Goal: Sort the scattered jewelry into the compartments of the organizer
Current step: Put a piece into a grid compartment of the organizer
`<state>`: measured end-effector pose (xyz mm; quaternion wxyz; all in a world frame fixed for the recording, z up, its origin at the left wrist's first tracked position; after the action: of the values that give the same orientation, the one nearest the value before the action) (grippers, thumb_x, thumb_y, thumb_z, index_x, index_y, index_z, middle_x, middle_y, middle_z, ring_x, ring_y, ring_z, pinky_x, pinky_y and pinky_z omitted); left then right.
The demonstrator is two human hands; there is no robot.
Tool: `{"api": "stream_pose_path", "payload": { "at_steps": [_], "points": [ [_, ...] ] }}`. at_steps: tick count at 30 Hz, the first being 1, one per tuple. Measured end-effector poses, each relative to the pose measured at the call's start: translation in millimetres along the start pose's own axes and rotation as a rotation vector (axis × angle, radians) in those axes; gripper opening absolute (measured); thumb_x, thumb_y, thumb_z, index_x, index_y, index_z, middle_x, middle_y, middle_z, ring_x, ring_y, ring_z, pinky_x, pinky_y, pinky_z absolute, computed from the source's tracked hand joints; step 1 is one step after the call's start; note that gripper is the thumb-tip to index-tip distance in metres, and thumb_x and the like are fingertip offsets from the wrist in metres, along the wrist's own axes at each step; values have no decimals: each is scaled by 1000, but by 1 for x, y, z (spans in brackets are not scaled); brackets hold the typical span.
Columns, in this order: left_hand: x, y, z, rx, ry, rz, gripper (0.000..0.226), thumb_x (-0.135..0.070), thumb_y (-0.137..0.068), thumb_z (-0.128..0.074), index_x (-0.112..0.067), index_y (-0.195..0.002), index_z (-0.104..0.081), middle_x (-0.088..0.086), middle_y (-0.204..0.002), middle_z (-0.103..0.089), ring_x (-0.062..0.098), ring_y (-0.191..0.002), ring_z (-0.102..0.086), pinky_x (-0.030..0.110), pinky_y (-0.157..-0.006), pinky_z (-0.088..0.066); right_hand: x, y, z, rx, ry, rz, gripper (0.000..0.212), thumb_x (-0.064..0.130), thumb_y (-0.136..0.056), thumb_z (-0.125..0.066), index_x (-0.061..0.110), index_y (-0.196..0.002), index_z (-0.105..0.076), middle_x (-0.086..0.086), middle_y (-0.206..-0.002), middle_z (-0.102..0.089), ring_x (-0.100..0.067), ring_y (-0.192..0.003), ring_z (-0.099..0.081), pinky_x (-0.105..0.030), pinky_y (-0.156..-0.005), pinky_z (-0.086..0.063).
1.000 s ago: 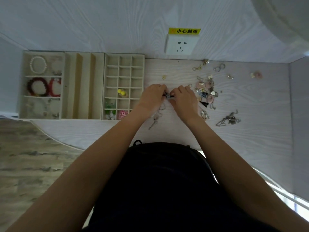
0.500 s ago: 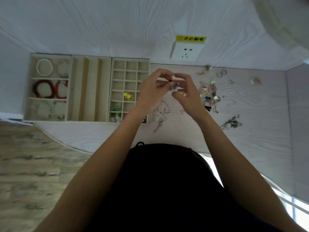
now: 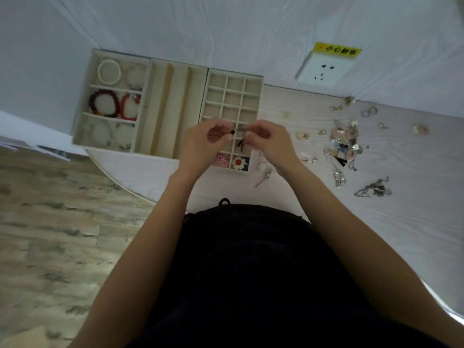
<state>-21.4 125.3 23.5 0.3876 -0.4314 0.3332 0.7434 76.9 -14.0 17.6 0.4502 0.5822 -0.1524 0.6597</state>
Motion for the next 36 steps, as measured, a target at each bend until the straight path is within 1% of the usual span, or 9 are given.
{"api": "stream_pose_path", "payload": {
  "at_steps": [4,7,13,18,21,24,30,33,36],
  "points": [
    [12,5,-13,39,-28,13,24,-5,-81,-68,-18,-101,-67,-7,-90,-67,4,-86,-64,22,-85,-52,-9,3,-4,-21,256,20,8,11,-84,-66,16,-88,-68,0,-90,-69,-9,-78,-61,-14,-75,-48],
    [13,6,-21,104,-112,-7,28,-6,-84,-64,-14,-111,-65,-4,-102,-67,8,-90,-63,26,-87,-52,-13,8,4,-62,393,29,11,11,-86,-63,15,-95,-69,3,-94,-67,-5,-74,-59,-5,-65,-42],
    [16,8,-8,-23,-323,-128,26,-4,-88,-55,-15,-110,-66,1,-106,-66,11,-81,-60,25,-79,-50,-16,13,11,-119,539,121,21,9,-88,-53,18,-99,-68,1,-100,-67,-8,-81,-59,-26,-75,-50],
    [25,10,-1,-59,-484,-183,25,-6,-85,-58,-15,-107,-67,2,-97,-64,18,-87,-55,22,-75,-39,-19,11,2,-105,770,222,20,12,-91,-52,14,-105,-67,-4,-100,-61,-18,-95,-50,-20,-77,-32],
    [26,6,-9,-37,-580,-226,21,-10,-85,-62,-14,-105,-68,8,-100,-63,25,-96,-52,23,-78,-35,-16,-1,-5,-101,879,266,22,13,-91,-54,13,-108,-67,-9,-96,-57,-25,-92,-49,-25,-76,-33],
    [25,-1,-17,4,-613,-198,25,-17,-84,-65,-15,-109,-67,10,-105,-60,27,-105,-51,29,-84,-40,-18,-14,-11,6,966,263,25,15,-88,-56,15,-111,-66,-11,-96,-52,-28,-92,-47,-27,-73,-31],
    [23,-6,-24,47,-609,-177,31,-19,-82,-69,-14,-112,-66,11,-108,-59,27,-105,-52,34,-86,-42,-15,-10,-9,-10,1024,386,9,12,-78,-68,8,-86,-66,-13,-89,-58,-32,-84,-52,-38,-69,-42],
    [23,-5,-25,40,-606,-170,29,-21,-83,-68,-14,-111,-66,10,-108,-58,26,-103,-52,32,-84,-41,-17,-2,-12,23,1032,393,15,16,-77,-70,8,-90,-68,-13,-91,-60,-32,-85,-53,-38,-70,-43],
    [23,-2,-27,35,-674,-212,23,-17,-79,-71,-12,-101,-68,12,-103,-59,30,-98,-54,36,-79,-44,-19,0,-7,-44,1019,406,10,9,-79,-66,6,-87,-70,-13,-89,-59,-32,-81,-53,-41,-67,-48]
  ]
}}
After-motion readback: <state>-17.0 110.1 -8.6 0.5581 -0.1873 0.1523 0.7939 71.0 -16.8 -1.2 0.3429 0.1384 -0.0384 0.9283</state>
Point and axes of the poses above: each hand's wrist, its own y-axis away from the middle knuckle, its own z-axis out of the back of the hand, x = y × z, the point moved 1 cm from there along -y, towards the middle knuckle
